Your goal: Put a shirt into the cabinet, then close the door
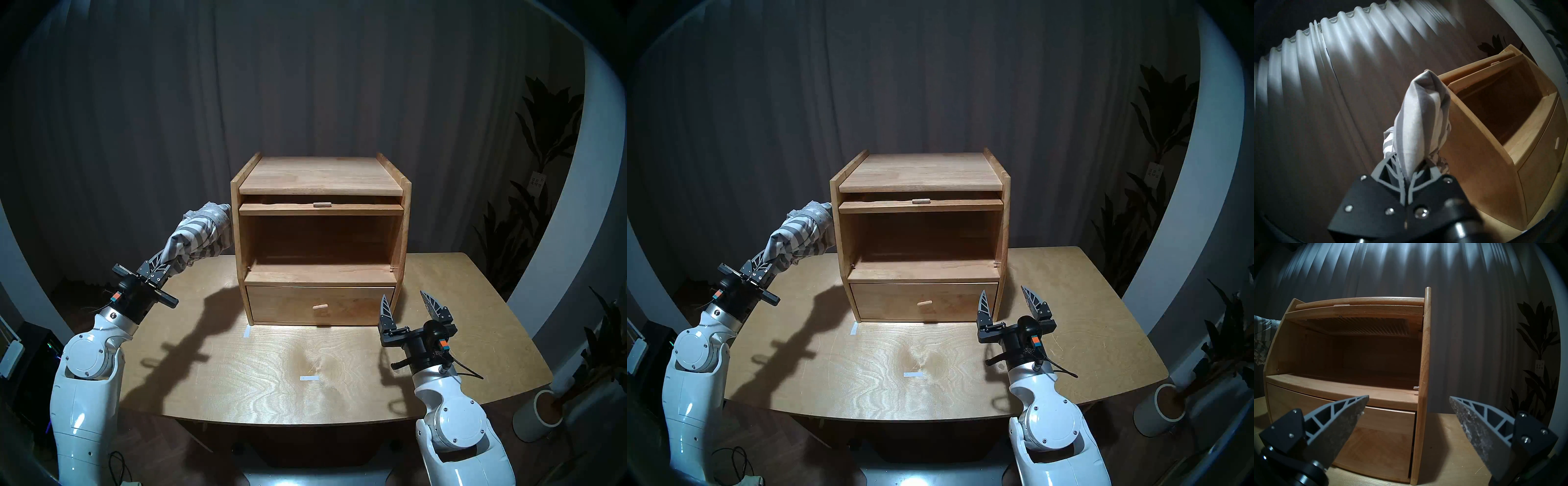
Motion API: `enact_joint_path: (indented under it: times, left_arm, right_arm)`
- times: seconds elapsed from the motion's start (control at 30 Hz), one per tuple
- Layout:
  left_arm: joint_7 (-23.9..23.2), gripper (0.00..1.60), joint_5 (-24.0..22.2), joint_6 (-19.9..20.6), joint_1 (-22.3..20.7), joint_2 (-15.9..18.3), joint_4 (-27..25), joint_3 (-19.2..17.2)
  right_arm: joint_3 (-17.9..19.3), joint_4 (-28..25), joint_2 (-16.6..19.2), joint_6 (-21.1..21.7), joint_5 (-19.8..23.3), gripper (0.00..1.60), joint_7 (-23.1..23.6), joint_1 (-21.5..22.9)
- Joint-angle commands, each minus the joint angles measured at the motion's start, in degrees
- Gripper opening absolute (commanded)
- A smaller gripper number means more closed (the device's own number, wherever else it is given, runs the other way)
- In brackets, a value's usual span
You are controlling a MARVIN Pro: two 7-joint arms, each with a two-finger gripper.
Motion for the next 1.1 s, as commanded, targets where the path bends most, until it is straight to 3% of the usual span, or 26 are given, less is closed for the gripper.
enact_joint_path:
  times: [0.0,0.23,0.5,0.63,0.77,1.07]
  left_arm:
    - [-2.8,0.0,-8.0,4.7,-1.9,1.8,-2.9,-2.5]
    - [-5.5,0.0,-15.1,10.6,-1.9,3.7,-2.5,-7.1]
    - [-10.9,0.0,-23.5,19.6,2.8,4.7,-1.9,-13.0]
    - [-15.8,0.0,-27.1,24.1,5.6,7.1,-1.1,-16.3]
    - [-20.1,0.0,-31.5,28.9,6.1,9.1,1.0,-17.0]
    - [-29.4,0.0,-42.1,39.9,6.1,12.6,-0.5,-15.3]
  right_arm:
    - [0.0,-1.2,0.0,-0.4,0.0,1.6,0.0,0.4]
    - [0.0,-1.2,0.0,-0.4,0.0,1.6,0.0,0.5]
    - [0.0,-1.3,0.0,-0.4,0.0,1.6,0.0,0.5]
    - [0.0,-1.4,0.0,-0.5,0.0,1.6,0.0,0.4]
    - [0.0,-1.6,0.0,-0.5,0.0,1.6,0.0,0.4]
    - [0.0,-1.7,0.0,-0.5,0.0,1.6,0.0,0.3]
